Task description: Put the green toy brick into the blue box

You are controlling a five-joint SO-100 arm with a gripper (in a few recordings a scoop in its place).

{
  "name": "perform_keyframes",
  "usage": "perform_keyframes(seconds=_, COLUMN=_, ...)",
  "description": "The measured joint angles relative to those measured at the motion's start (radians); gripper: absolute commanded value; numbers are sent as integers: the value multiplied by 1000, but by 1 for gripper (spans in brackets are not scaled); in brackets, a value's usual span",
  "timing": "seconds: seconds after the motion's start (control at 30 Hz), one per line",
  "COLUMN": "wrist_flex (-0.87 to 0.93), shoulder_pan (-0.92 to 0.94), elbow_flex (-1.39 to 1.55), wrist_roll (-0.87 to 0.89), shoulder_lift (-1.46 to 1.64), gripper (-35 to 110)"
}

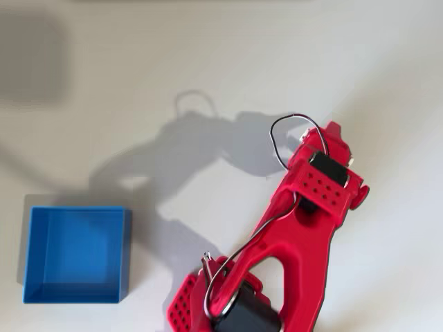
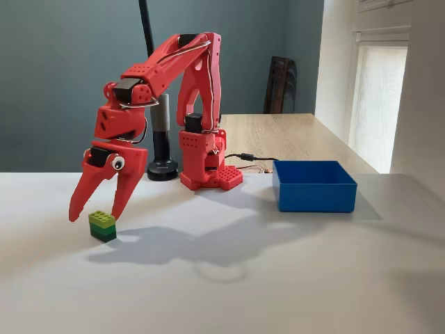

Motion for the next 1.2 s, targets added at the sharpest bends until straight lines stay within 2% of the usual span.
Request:
perform_keyframes(seconds=0.13, wrist_flex=0, shoulder_pan=-2, elbow_flex=-44, wrist_roll=26, shoulder_lift=-54, gripper=4)
perform_keyframes(seconds=0.3, wrist_flex=0, shoulder_pan=-2, elbow_flex=-83, wrist_roll=57, shoulder_lift=-110, gripper=0)
perform_keyframes(seconds=0.77, wrist_flex=-6, shoulder_pan=-37, elbow_flex=-78, wrist_roll=31, shoulder_lift=-109, gripper=0)
perform_keyframes(seconds=1.03, wrist_flex=190, shoulder_pan=-258, elbow_flex=-74, wrist_roll=46, shoulder_lift=100, gripper=0)
perform_keyframes(seconds=1.2, wrist_flex=391, shoulder_pan=-583, elbow_flex=-106, wrist_roll=54, shoulder_lift=360, gripper=0)
